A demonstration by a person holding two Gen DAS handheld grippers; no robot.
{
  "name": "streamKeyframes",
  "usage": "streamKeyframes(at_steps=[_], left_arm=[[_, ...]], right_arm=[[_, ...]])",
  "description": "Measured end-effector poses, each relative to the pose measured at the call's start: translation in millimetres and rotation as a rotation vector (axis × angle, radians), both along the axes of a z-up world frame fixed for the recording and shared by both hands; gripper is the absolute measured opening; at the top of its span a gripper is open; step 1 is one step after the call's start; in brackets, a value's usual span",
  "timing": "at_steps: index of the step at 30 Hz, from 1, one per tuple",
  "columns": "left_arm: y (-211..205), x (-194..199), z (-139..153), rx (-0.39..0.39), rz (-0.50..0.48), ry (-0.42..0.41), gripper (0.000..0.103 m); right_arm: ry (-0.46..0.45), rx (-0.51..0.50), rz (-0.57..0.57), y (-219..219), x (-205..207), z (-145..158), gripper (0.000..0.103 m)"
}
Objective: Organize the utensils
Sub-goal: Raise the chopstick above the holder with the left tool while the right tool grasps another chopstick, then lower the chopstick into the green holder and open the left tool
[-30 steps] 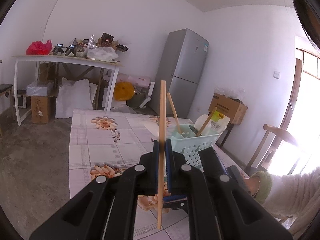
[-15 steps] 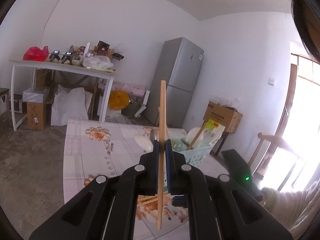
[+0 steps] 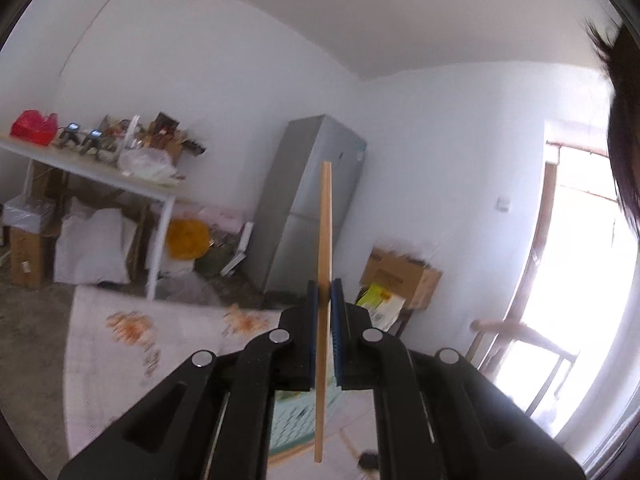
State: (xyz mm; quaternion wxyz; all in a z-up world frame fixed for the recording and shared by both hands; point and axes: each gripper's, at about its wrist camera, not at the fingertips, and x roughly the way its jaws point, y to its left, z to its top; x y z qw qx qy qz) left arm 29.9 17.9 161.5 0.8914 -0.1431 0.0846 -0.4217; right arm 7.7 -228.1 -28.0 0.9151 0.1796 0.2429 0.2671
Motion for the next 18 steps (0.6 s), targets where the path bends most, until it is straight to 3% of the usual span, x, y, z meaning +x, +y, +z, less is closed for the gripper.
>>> streamKeyframes(at_steps=[4,8,18], left_arm=[[-22.7,6.4,23.2,-0.038,-0.007,-0.054,0.005],[-47.0,23.5,34.3,-0.026,0.034,-0.074,0.006],[-96.3,53.8,-1.5,0.136,0.193,-0.088,0.005]], right_arm=[[-0.008,0.025,-0.008,-3.4,1.0,-1.9,0.004],[-0.008,0.051,-0.01,-9.0,-0.6,-4.3,0.004],[0.0,0.098,-0.026,-34.3,-7.5,-9.5,0.004]])
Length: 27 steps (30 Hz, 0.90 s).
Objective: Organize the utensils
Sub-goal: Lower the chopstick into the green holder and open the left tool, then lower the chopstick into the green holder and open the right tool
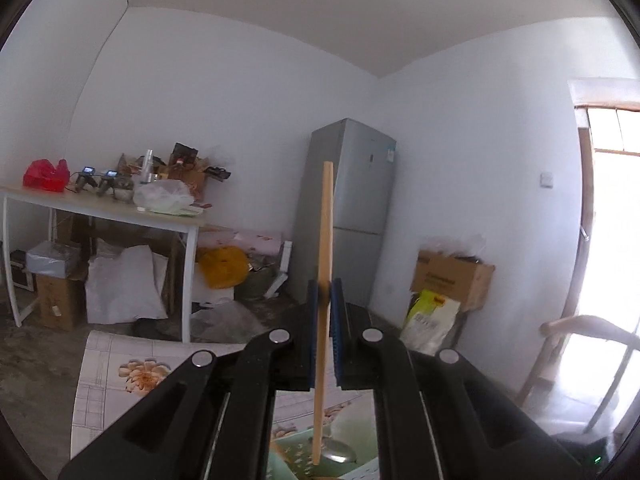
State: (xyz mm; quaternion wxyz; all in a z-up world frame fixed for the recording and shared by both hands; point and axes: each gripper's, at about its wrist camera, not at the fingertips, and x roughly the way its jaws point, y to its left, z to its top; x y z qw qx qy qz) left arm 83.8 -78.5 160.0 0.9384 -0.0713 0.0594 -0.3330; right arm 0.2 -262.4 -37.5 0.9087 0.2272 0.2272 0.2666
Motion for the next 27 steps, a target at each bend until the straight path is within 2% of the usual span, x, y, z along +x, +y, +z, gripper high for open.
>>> streamKeyframes(at_steps=[7,13,15,22,27], left_arm=[[-8.8,7.2,-30.5,0.015,0.033,0.009,0.006],[-2.6,12.8,-43.3,-0.011,0.026,0.063,0.007],[1.4,11.5,-43.9,-0.015,0.026,0.071,0.014],[19.0,-4.8,-37.1,-0.029,0.026,0.059,0.049],[36.6,-18.4,-32.5,-0.021,0.018,0.071,0.068]], right_arm=[[0.011,0.01,-0.005,-5.5,-0.3,-2.5,0.004],[0.014,0.004,-0.022,-8.8,-3.0,-2.4,0.004],[0.014,0.001,-0.028,-9.7,-3.7,-1.9,0.004],[-0.003,-0.015,-0.047,-9.7,-5.8,8.2,0.004],[-0.059,-0.03,-0.069,-13.3,-8.7,31.4,0.004]])
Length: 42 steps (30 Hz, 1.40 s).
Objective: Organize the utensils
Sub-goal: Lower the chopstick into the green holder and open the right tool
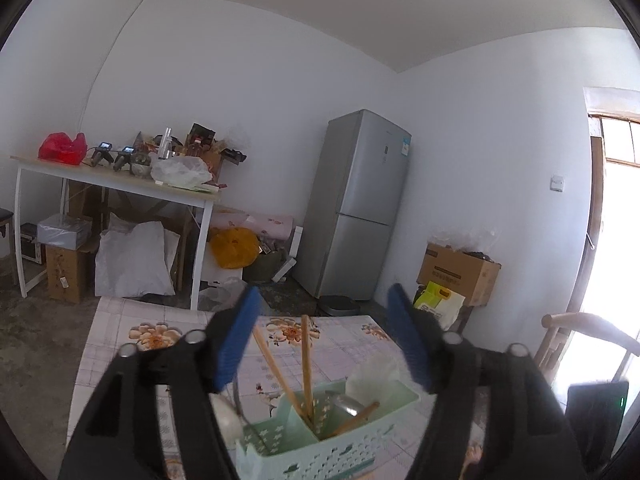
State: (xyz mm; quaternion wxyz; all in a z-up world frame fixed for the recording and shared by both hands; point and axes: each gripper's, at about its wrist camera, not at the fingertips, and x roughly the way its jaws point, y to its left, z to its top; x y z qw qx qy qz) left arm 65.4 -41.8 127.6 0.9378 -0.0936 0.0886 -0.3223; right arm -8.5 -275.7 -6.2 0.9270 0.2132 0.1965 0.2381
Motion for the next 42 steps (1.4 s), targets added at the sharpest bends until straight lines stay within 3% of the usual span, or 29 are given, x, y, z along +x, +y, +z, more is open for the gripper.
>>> streamKeyframes(at_steps=[11,17,22,32,42], left_arm=[[44.1,-29.4,-28.7,0.081,0.005,0.065,0.097],[57.9,-33.7,-58.2,0.143,0.036,0.132,0.097],[65.9,-29.6,-71.6,0.148,0.051,0.171,0.097],[73.9,-23.7,-94.4,0.202,0.069,0.201,0.097],[76.2,-17.7,-107.5,0.232,0.063,0.207,0.097]], right_arm=[[-0.266,-0.073,-0.008,0.8,20.7,95.5,0.004],[-0.4,-0.086,0.01,13.0,56.7,140.4,0.004],[-0.471,-0.105,0.018,26.5,91.9,161.0,0.004],[-0.461,-0.15,0.048,54.6,144.7,145.3,0.004],[-0.394,-0.311,0.006,62.8,138.9,103.2,0.004]])
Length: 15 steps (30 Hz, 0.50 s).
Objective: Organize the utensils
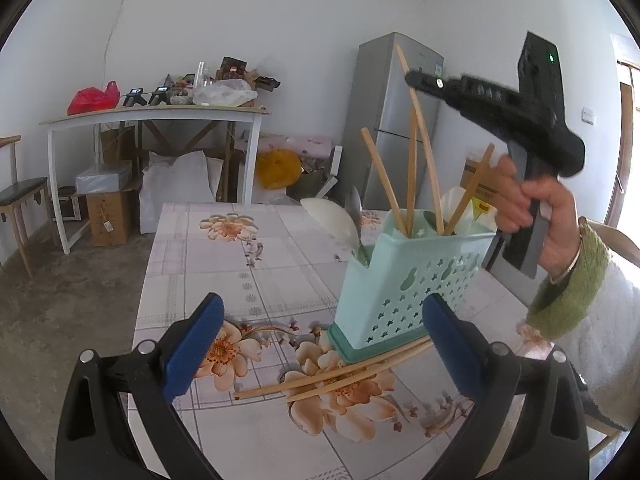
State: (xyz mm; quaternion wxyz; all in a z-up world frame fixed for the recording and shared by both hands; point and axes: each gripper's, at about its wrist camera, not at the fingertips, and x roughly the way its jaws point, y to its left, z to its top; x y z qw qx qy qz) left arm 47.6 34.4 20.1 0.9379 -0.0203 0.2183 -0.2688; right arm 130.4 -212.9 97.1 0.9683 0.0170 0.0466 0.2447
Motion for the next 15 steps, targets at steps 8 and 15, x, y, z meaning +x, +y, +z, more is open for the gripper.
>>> streamKeyframes(at_steps=[8,15], left_arm=[[1.0,-1.0,-8.2,0.015,-0.005,0.013,0.097],[-2.5,-3.7,-18.6,0.057,-0.011,0.035,0.097]], right_arm=[[0.098,-0.019,-0.046,-13.5,-25.4,-28.3,0.011],[0.142,0.089,-0.136,-46.6,-65.5,-39.0,0.056]])
